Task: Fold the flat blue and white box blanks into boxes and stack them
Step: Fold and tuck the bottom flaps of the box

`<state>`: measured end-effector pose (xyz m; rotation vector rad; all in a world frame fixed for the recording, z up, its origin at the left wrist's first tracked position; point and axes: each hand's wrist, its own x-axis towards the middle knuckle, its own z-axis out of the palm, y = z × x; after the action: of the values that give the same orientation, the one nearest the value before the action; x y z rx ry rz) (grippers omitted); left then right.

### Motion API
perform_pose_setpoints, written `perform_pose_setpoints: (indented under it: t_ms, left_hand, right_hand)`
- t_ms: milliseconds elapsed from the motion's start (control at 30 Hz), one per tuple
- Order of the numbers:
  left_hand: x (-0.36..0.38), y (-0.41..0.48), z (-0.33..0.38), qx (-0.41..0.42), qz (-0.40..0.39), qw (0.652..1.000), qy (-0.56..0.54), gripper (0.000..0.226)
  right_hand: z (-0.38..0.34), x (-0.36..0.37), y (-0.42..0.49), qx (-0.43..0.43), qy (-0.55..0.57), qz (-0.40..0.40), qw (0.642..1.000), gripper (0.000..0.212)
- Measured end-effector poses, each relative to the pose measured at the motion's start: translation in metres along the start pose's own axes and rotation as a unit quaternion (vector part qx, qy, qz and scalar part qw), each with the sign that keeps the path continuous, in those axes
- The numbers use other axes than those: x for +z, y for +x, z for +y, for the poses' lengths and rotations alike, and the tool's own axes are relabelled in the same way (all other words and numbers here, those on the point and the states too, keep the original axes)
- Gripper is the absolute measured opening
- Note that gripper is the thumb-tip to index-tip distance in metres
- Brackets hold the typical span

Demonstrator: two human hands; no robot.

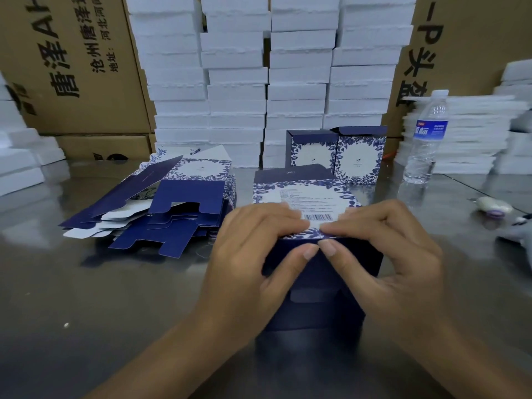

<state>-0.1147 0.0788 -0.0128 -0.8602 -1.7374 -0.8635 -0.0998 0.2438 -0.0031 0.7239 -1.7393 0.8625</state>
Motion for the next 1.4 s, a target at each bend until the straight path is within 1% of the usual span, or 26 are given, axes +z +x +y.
perform_pose_setpoints:
  t_ms: [67,133,267,367,467,567,733,933,1033,1200,1300,1400]
  left_hand:
    - [0.001,0.001,0.002,-0.003,0.017,1.0,-0.008,0.017]
    - [0.001,0.002,0.003,-0.023,0.023,0.999,-0.024,0.014]
    - [0.0,0.005,0.005,-0.044,0.012,0.998,-0.033,0.009]
    - [-0.002,0.007,0.005,-0.048,0.0,0.998,-0.029,0.008]
    - [-0.003,0.007,0.004,-0.056,-0.003,0.998,-0.033,0.016]
    - [-0.005,0.008,0.001,-0.07,-0.013,0.996,-0.045,0.019]
    - [-0.006,0.009,-0.003,-0.091,-0.007,0.993,-0.074,0.016]
    - [-0.011,0.007,-0.005,-0.112,-0.005,0.992,-0.049,0.014]
    - [-0.011,0.007,-0.003,-0.134,-0.009,0.989,-0.067,0.012]
    - [-0.012,0.009,-0.003,-0.145,-0.023,0.985,-0.091,0.009]
    - [-0.012,0.008,-0.008,-0.147,-0.034,0.984,-0.091,0.015]
    - [-0.012,0.006,-0.014,-0.162,-0.038,0.981,-0.103,0.021]
  right_hand:
    - [-0.001,0.0,0.0,0.019,0.019,0.002,1.0,0.01]
    - [-0.001,0.002,0.0,0.027,0.026,0.002,0.999,0.008]
    - [0.002,0.005,-0.001,0.02,0.004,0.004,1.0,0.005]
    - [0.004,0.005,-0.001,0.02,-0.002,-0.003,1.0,0.006]
    - [0.008,0.002,-0.002,0.034,-0.001,-0.012,0.999,0.008]
    - [0.011,0.0,-0.002,0.056,0.008,-0.015,0.998,0.01]
    - [0.011,0.002,0.0,0.058,0.017,-0.018,0.998,0.01]
    - [0.014,-0.001,0.0,0.061,0.021,-0.009,0.998,0.009]
    - [0.016,-0.003,0.001,0.048,0.023,0.001,0.999,0.008]
    - [0.018,-0.003,0.002,0.044,0.01,0.005,0.999,0.02]
    - [0.018,-0.004,0.002,0.052,0.017,0.001,0.998,0.014]
    - [0.016,-0.006,0.002,0.104,0.052,0.019,0.993,0.009]
